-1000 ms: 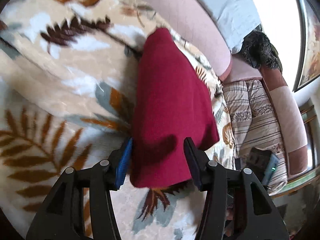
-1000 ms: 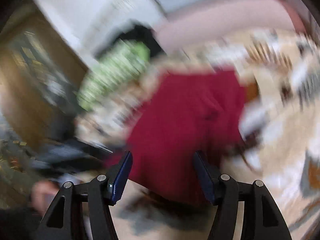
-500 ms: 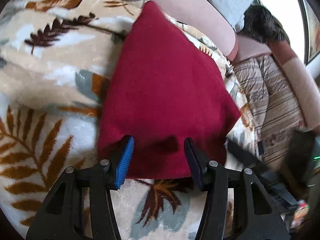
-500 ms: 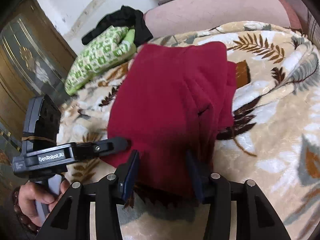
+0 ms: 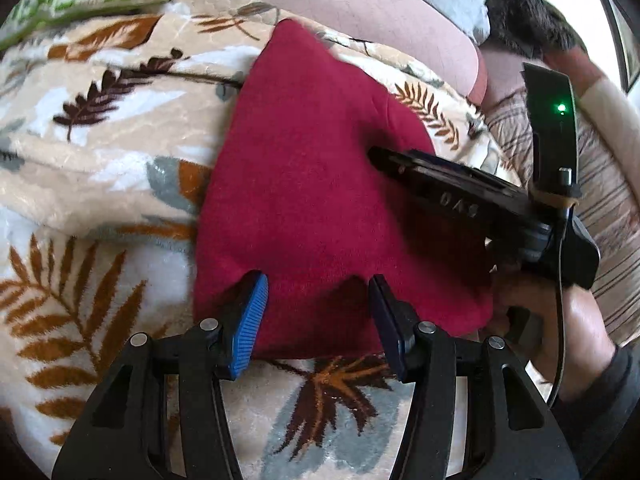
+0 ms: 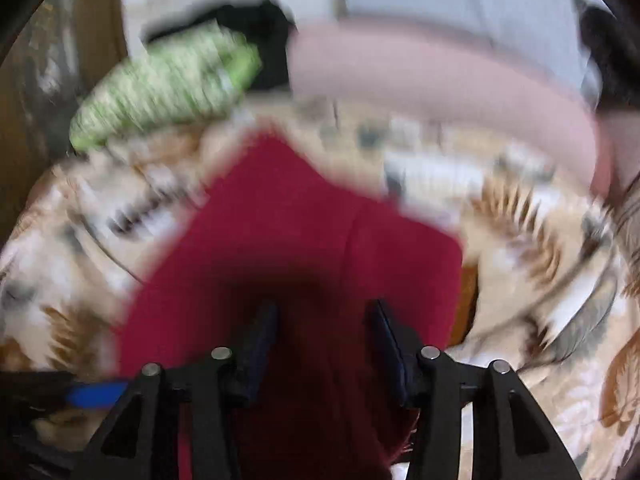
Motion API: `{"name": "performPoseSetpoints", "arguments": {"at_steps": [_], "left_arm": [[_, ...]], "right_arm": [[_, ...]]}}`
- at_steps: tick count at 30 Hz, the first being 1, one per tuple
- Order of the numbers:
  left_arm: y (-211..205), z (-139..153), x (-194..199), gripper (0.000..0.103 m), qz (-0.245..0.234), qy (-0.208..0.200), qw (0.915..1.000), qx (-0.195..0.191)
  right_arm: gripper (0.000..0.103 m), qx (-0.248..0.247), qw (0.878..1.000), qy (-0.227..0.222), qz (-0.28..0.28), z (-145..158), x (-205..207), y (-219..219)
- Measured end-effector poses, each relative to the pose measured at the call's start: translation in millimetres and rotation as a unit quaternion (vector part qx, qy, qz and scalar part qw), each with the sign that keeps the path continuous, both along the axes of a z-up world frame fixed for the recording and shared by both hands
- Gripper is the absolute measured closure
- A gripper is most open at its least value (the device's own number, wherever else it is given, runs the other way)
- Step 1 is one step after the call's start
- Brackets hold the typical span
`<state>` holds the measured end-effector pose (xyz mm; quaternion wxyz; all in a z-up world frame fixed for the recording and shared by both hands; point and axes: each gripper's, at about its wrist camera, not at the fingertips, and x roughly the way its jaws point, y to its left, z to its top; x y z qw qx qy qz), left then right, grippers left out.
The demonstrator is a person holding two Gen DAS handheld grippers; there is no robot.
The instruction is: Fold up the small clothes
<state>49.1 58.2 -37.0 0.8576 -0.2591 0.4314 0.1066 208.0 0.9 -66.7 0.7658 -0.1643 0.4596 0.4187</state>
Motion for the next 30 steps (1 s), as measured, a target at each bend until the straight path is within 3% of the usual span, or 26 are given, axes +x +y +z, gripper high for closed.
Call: {"name": "performPoseSetpoints", "arguments": {"at_steps": [2, 5, 7, 10, 12, 15, 18, 20, 21, 25, 30], "left_arm": [[-1, 0, 1, 0.051, 0.0, 0.005, 1.0, 0.007], [-1, -1, 2, 0.051, 0.0, 0.01, 0.9999, 0.01], [0, -2, 0, 0.051, 0.0, 0.01, 0.9999, 0.007], [1, -2, 0, 0.051, -0.001, 0.011, 0.9999, 0.007], [2, -2, 1, 0.051, -0.001, 0.01, 0.9999, 0.006], [2, -2, 1, 0.051, -0.001, 0.01, 0.9999, 0.007], [3, -3, 1, 0.051, -0.002, 0.009, 0.9999, 0.005], [3, -3, 1, 0.051, -0.003, 0.009, 0.9999, 0.005], [3, -3, 1, 0.051, -0.003, 0.009, 0.9999, 0.005], [4, -2, 0, 0.049, -0.003, 0.005, 1.0, 0.001], [6, -1, -2, 0.026, -0.01, -0.027, 0.9989, -0.037]], "right_arm": [[0.053, 0.038, 0.999, 0.02, -0.006, -8, 10, -11], [0.053, 0.027, 0.999, 0.033, -0.001, 1, 12, -10], [0.053, 0.017, 0.999, 0.034, -0.004, 22, 19, -2], [0.052, 0.059, 0.998, -0.005, 0.003, 61, 21, 18], [0.05, 0.059, 0.998, -0.003, 0.019, 72, 22, 43], [0.043, -0.009, 0.999, 0.023, 0.047, 44, 27, 84], [0.029, -0.083, 0.993, 0.065, 0.05, -14, 34, 101], [0.027, -0.044, 0.997, 0.042, 0.056, -20, 32, 93], [0.027, -0.028, 0.997, 0.054, 0.047, -22, 35, 89], [0.027, -0.017, 0.997, 0.051, 0.054, -21, 34, 87], [0.025, -0.012, 0.997, 0.053, 0.063, -24, 36, 86]]}}
